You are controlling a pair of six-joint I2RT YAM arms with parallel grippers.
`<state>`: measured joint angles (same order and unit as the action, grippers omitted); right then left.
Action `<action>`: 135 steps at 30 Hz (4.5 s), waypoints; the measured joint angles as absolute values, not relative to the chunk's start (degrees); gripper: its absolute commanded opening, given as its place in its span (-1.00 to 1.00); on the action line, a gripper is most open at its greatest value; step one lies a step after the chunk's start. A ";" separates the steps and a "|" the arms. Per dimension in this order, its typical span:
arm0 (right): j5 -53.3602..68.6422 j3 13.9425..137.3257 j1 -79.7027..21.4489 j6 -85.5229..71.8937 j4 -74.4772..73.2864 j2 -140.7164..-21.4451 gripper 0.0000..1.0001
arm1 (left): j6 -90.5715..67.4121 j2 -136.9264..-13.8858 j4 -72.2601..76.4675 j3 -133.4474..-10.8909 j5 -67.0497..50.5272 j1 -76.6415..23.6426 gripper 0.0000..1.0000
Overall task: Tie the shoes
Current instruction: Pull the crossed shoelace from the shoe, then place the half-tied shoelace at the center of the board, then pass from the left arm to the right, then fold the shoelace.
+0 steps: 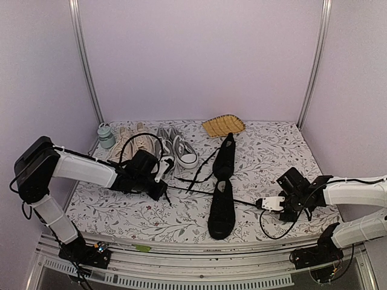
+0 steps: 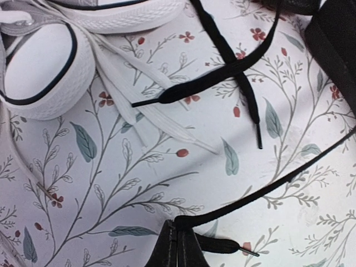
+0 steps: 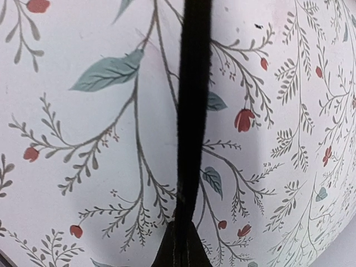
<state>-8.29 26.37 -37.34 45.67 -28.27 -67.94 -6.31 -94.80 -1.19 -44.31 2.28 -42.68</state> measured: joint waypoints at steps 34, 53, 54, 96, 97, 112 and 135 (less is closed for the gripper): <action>21.98 27.75 -45.65 19.46 17.89 -64.75 0.31 | 5.23 -83.79 22.50 -43.55 -9.30 -56.93 -1.00; 20.45 30.81 -48.38 24.25 34.83 -87.18 -0.98 | 7.53 -83.79 25.41 -45.84 -8.34 -57.98 -1.00; 20.25 30.87 -48.38 24.49 34.96 -87.26 -1.00 | 7.55 -83.79 25.41 -45.84 -8.32 -57.98 -1.00; 18.37 25.82 -47.55 18.02 35.22 -79.05 -1.00 | 19.27 -97.73 35.00 -47.18 -31.24 -53.19 -0.46; 18.50 25.82 -47.55 18.02 35.22 -79.05 -1.00 | 19.59 -98.80 34.85 -48.07 -31.66 -53.19 -0.48; 19.38 25.82 -47.55 18.24 35.66 -79.70 -1.00 | 21.69 -106.04 37.95 -51.55 -28.67 -53.43 -0.62; 18.52 26.02 -46.54 19.29 34.33 -79.99 -0.14 | 25.82 -106.54 38.09 -52.88 -26.83 -55.79 -1.00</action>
